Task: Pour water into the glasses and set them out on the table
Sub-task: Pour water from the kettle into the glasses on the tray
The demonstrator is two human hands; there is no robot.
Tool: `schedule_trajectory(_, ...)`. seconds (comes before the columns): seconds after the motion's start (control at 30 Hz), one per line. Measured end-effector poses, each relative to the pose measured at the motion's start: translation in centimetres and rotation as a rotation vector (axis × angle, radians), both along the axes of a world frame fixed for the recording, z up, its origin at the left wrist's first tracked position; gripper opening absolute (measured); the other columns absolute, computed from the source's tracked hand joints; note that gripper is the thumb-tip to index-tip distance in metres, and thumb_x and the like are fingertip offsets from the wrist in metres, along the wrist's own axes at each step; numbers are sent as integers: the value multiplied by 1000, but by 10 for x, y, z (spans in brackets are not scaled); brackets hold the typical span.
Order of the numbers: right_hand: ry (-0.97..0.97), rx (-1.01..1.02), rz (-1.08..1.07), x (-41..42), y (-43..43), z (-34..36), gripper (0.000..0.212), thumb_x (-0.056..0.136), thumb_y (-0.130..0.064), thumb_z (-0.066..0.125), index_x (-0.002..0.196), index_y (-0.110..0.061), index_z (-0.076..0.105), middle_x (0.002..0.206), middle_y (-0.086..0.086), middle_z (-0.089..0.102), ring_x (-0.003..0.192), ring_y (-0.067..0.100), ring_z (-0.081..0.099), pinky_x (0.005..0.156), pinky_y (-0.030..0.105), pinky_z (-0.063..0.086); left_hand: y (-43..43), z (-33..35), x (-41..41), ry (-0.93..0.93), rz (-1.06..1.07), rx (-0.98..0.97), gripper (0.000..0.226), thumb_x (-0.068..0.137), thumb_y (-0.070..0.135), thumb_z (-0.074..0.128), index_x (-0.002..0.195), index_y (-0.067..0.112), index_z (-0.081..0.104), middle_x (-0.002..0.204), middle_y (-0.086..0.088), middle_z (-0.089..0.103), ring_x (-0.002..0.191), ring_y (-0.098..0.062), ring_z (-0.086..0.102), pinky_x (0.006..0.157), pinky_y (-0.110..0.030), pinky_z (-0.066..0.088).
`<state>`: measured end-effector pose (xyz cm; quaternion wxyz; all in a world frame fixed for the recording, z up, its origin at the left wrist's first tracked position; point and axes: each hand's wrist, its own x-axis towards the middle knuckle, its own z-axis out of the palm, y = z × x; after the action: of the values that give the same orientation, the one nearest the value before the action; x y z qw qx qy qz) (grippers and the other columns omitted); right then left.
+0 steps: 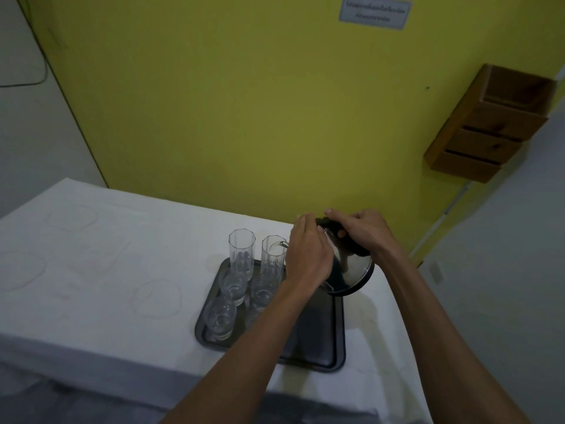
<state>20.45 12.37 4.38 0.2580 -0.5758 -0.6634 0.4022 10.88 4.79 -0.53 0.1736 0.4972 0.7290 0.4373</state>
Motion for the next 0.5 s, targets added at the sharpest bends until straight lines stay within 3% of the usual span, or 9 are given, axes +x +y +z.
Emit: schedule_trajectory(0.5,-41,15,3,-4,0,0,56,78,-61,75,54,-10,68,36,-7,52,49,20,49,55,33,38,-2,3,-4,-13,0,2,41,103,23,27,141,6,34,151,-8,34,141,-24,28,113,-38,30)
